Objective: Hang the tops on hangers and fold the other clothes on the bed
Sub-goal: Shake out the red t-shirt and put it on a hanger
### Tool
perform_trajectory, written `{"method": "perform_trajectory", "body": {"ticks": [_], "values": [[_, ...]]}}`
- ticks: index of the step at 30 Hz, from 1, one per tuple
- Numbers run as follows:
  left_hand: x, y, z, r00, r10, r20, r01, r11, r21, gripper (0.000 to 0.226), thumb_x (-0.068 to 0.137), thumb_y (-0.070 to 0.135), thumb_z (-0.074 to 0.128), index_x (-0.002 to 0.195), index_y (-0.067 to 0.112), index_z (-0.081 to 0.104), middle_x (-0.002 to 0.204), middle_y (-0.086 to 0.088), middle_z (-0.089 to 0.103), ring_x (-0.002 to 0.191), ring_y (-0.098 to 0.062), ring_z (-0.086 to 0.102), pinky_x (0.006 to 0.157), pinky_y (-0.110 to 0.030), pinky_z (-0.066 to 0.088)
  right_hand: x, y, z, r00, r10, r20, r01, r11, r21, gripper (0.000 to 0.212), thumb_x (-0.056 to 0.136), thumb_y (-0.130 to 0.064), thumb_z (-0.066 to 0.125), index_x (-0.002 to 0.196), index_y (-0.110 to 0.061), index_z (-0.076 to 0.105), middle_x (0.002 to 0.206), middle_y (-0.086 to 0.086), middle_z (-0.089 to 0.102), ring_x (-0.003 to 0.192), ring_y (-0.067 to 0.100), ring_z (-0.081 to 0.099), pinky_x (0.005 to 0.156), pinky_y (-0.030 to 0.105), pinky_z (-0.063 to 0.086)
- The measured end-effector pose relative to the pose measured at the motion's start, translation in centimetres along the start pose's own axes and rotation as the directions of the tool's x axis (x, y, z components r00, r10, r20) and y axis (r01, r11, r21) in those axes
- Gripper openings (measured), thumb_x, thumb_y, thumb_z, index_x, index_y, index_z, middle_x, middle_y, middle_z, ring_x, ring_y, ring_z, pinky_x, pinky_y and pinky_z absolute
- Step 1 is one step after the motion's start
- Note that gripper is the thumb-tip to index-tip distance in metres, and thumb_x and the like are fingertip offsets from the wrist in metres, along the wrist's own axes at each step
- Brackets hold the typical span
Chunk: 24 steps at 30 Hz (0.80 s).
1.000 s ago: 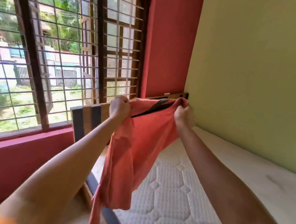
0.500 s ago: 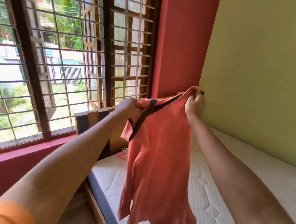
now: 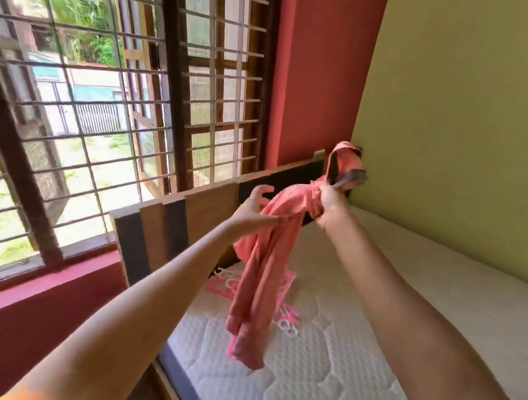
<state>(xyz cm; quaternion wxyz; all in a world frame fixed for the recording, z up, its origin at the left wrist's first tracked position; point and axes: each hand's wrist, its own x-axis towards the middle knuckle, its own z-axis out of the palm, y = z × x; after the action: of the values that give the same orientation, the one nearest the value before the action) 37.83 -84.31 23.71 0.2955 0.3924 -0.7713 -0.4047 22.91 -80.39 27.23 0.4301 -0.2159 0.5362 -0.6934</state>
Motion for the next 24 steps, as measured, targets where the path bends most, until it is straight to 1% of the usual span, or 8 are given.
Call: {"method": "perform_trajectory", "body": {"ticks": [3, 5, 9, 13, 16, 20, 22, 24], "values": [[2.6, -5.2, 0.2, 0.939, -0.193, 0.283, 0.000, 0.827, 0.562, 0.042, 0.082, 0.038, 0.067, 0.117, 0.016, 0.061, 0.112, -0.003, 0.063, 0.099, -0.019, 0.060, 0.085, -0.030, 0.050, 1.6, -1.2, 0.1, 0.989, -0.056, -0.136, 0.100, 0.933, 0.344, 0.034, 0.096, -0.014, 0.041, 0.063, -0.016, 0.040, 0.029, -0.008, 0.045, 0.025, 0.004, 0.045, 0.038, 0.017, 0.040], [3.8, -6.7, 0.1, 0.934, -0.208, 0.291, -0.016, 0.789, 0.614, 0.030, 0.090, 0.031, 0.055, 0.112, 0.012, 0.066, 0.108, -0.005, 0.065, 0.096, -0.022, 0.061, 0.079, -0.030, 0.049, 1.9, -2.1, -0.2, 0.962, -0.085, -0.258, 0.216, 0.817, 0.534, 0.030, 0.097, -0.015, 0.042, 0.067, -0.016, 0.044, 0.034, -0.011, 0.051, 0.032, 0.001, 0.050, 0.044, 0.015, 0.044], [6.7, -5.3, -0.3, 0.940, -0.228, 0.253, 0.242, 0.970, -0.024, 0.021, 0.093, 0.009, 0.046, 0.080, 0.012, 0.062, 0.078, -0.008, 0.055, 0.074, -0.022, 0.056, 0.075, -0.038, 0.052, 2.8, -1.6, 0.3, 0.941, -0.116, -0.318, 0.180, 0.967, 0.181, 0.039, 0.087, -0.035, 0.062, 0.117, -0.011, 0.054, 0.101, -0.004, 0.061, 0.093, 0.012, 0.060, 0.084, 0.027, 0.052], [9.1, 0.5, -0.5, 0.939, -0.178, 0.295, 0.309, 0.814, -0.492, 0.030, 0.099, 0.011, 0.039, 0.071, 0.011, 0.051, 0.070, -0.008, 0.048, 0.062, -0.018, 0.049, 0.064, -0.034, 0.046, 1.9, 2.5, 1.2, 0.959, -0.016, -0.284, -0.144, 0.833, -0.534, 0.023, 0.075, -0.043, 0.064, 0.080, -0.020, 0.063, 0.088, 0.006, 0.064, 0.076, 0.018, 0.056, 0.066, 0.024, 0.041], [9.6, 4.1, -0.5, 0.923, -0.123, 0.365, 0.336, 0.718, -0.609, 0.033, 0.099, 0.009, 0.037, 0.069, 0.009, 0.052, 0.049, -0.002, 0.057, 0.042, -0.012, 0.054, 0.045, -0.022, 0.045, 0.8, 4.8, 1.3, 0.985, 0.027, -0.171, -0.124, 0.796, -0.592, 0.023, 0.091, -0.041, 0.050, 0.099, -0.020, 0.057, 0.105, 0.003, 0.060, 0.094, 0.020, 0.055, 0.077, 0.027, 0.042], [9.8, 7.0, -0.4, 0.899, -0.025, 0.437, 0.355, 0.625, -0.695, 0.035, 0.099, 0.005, 0.030, 0.073, 0.001, 0.053, 0.041, -0.003, 0.057, 0.034, -0.011, 0.056, 0.039, -0.019, 0.049, 0.4, 9.7, 1.3, 0.978, -0.041, -0.202, -0.114, 0.706, -0.698, 0.074, 0.078, -0.051, 0.066, 0.136, -0.013, 0.042, 0.127, 0.003, 0.052, 0.113, 0.018, 0.054, 0.088, 0.025, 0.044], [10.2, 8.5, -0.5, 0.907, 0.024, 0.421, 0.340, 0.547, -0.765, 0.036, 0.099, 0.002, 0.028, 0.072, -0.001, 0.051, 0.047, -0.008, 0.058, 0.039, -0.015, 0.058, 0.042, -0.026, 0.052, 1.5, 11.6, 0.6, 0.936, -0.135, -0.327, -0.172, 0.633, -0.755, 0.063, 0.082, -0.044, 0.065, 0.130, -0.005, 0.050, 0.116, 0.010, 0.059, 0.096, 0.022, 0.062, 0.072, 0.022, 0.048], [11.4, 8.9, -0.3, 0.917, 0.082, 0.390, 0.292, 0.530, -0.796, 0.035, 0.099, 0.003, 0.030, 0.073, -0.001, 0.055, 0.052, -0.008, 0.060, 0.045, -0.015, 0.058, 0.048, -0.029, 0.053, 2.6, 11.5, -0.3, 0.866, -0.226, -0.447, -0.116, 0.778, -0.617, 0.042, 0.090, -0.028, 0.058, 0.121, 0.001, 0.056, 0.103, 0.014, 0.064, 0.087, 0.026, 0.063, 0.070, 0.029, 0.047]]}}
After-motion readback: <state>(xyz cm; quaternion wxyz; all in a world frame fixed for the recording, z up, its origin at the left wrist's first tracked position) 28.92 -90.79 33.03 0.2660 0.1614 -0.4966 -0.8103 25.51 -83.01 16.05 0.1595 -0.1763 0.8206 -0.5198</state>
